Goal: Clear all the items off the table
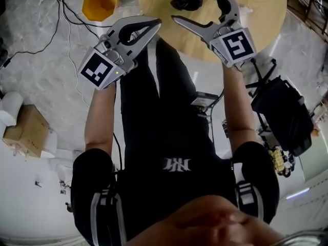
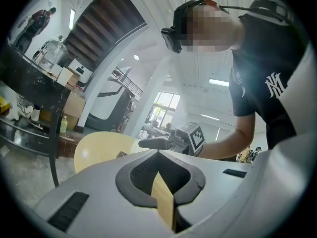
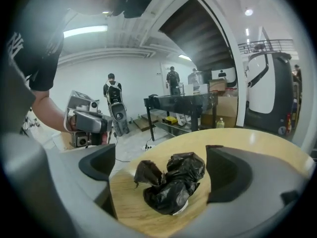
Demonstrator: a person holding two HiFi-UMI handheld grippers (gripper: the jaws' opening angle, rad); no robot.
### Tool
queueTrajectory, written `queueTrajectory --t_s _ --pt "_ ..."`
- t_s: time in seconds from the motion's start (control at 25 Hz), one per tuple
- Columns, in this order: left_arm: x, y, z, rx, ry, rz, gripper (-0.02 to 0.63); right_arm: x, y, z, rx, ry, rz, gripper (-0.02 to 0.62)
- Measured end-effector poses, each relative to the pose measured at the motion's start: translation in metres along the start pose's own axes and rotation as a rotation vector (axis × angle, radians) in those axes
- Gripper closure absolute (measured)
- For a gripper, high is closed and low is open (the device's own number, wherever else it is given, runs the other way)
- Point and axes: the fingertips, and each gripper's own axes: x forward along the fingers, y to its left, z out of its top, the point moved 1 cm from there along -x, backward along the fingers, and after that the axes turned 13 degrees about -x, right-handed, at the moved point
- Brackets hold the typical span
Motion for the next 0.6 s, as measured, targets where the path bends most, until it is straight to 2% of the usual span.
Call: queueTrajectory --t_s 0.12,0.2,0.44,0.52,0.6 --pt "0.003 0.008 -0.012 -0.017 0.006 -0.007 0.594 0.008 -0.003 -0.015 0.000 0.044 0.002 0.025" --pt "0.002 0.014 -0.017 -0.026 0.005 -0.001 0.594 0.013 -0.006 -0.024 0.010 0.064 0.001 0.049" --pt "0.004 0.029 -0.026 -0.020 -0.010 0.007 0.594 0.021 -0.015 -0.043 -0.015 0.146 -0.016 0.077" --pt "0.005 0.030 -0.029 -0.017 -0.011 0.005 0.594 0.022 -0.012 -0.047 -0.042 0.175 -0.014 0.132" --pt "0.005 0.031 -0.031 -0.015 -0.011 0.001 0.594 0.023 -0.011 -0.049 -0.057 0.186 -0.018 0.149"
